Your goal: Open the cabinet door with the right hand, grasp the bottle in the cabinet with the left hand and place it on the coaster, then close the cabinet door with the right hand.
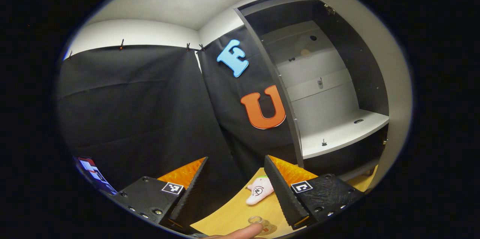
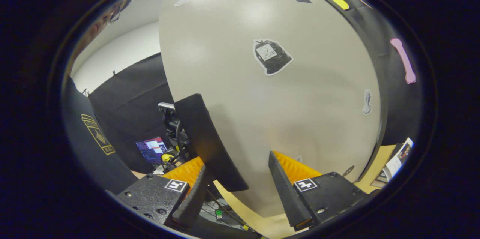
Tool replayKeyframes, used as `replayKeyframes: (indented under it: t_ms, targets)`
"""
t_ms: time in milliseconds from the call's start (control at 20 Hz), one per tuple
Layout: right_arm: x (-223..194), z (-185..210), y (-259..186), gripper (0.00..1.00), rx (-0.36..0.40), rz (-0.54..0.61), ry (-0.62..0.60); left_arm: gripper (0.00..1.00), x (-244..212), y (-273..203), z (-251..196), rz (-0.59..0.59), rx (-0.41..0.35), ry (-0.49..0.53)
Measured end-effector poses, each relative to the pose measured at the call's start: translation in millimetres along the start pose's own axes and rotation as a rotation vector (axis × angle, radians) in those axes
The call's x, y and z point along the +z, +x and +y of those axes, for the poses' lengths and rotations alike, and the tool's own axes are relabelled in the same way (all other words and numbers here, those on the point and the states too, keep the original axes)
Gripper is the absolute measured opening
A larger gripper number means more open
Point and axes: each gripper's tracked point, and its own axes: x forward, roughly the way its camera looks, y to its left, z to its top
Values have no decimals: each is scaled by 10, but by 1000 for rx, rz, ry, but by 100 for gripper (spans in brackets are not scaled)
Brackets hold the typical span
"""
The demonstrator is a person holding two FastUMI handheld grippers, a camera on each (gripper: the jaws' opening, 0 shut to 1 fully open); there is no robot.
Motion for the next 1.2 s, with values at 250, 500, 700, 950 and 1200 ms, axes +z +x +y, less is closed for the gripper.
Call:
replayKeyframes:
  t_ms: [250, 500, 700, 950, 1200]
  targets:
    - [-21, 13, 64, 89, -17, 6, 8, 88, -56, 86, -72, -5, -24, 10]
    - [-2, 10, 139, 89, -23, 4, 11, 89, -126, 122, 41, -1, -9, 23]
    - [31, -20, 247, 89, -17, 5, 27, 88, -261, 156, 217, 13, 22, 63]
    - [112, -116, 404, 89, -16, -6, 46, 88, -354, 258, 408, 33, 54, 68]
    - [98, -161, 563, 89, -27, -32, 66, 88, -392, 374, 536, 25, 59, 78]
